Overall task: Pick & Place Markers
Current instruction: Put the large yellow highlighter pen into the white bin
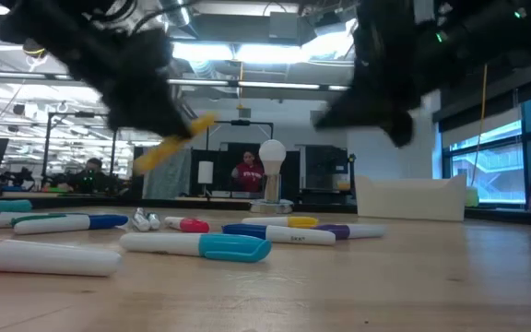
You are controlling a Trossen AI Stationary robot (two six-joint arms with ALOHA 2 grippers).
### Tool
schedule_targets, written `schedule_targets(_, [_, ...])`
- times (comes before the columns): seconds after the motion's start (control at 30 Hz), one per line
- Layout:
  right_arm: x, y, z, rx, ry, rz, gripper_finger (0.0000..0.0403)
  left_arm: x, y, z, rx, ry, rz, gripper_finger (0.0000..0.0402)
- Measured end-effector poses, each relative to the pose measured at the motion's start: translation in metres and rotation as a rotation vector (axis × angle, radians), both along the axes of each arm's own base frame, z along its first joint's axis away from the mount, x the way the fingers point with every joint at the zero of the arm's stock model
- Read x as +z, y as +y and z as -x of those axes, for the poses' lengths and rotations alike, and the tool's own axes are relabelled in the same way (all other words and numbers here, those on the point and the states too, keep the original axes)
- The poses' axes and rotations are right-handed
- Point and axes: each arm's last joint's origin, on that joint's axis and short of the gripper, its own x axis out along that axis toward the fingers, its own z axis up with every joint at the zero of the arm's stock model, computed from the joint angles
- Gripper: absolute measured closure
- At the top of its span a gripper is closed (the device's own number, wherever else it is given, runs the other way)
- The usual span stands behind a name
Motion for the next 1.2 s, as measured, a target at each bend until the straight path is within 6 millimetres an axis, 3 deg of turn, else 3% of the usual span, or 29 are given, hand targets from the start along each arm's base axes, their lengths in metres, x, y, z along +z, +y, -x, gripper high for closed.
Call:
schedule_targets(0.23, [0.012, 0.004, -0.013, 0.114, -0.206, 0.006, 0.0369, 0.022, -0.011, -0.028, -0.189, -0.341, -0.058, 0.0344])
schedule_targets(0.37, [0.016, 0.008, -0.022, 0.175, -0.243, -0.028, 0.0321, 0.03, -0.011, -0.037, -0.205, -0.5, -0.126, 0.0344])
schedule_targets(0.57, [0.042, 0.006, -0.038, 0.169, -0.311, 0.024, 0.0246, 0.049, 0.009, -0.043, -0.25, -0.729, -0.112, 0.0344])
schedule_targets(0.87, [0.059, -0.013, -0.053, 0.122, -0.304, 0.06, 0.0213, 0.05, 0.021, -0.045, -0.272, -0.732, -0.132, 0.0344])
schedule_targets(1.2, [0.06, -0.011, -0.052, 0.099, -0.298, 0.131, 0.0212, 0.049, 0.019, -0.045, -0.312, -0.729, -0.082, 0.0343])
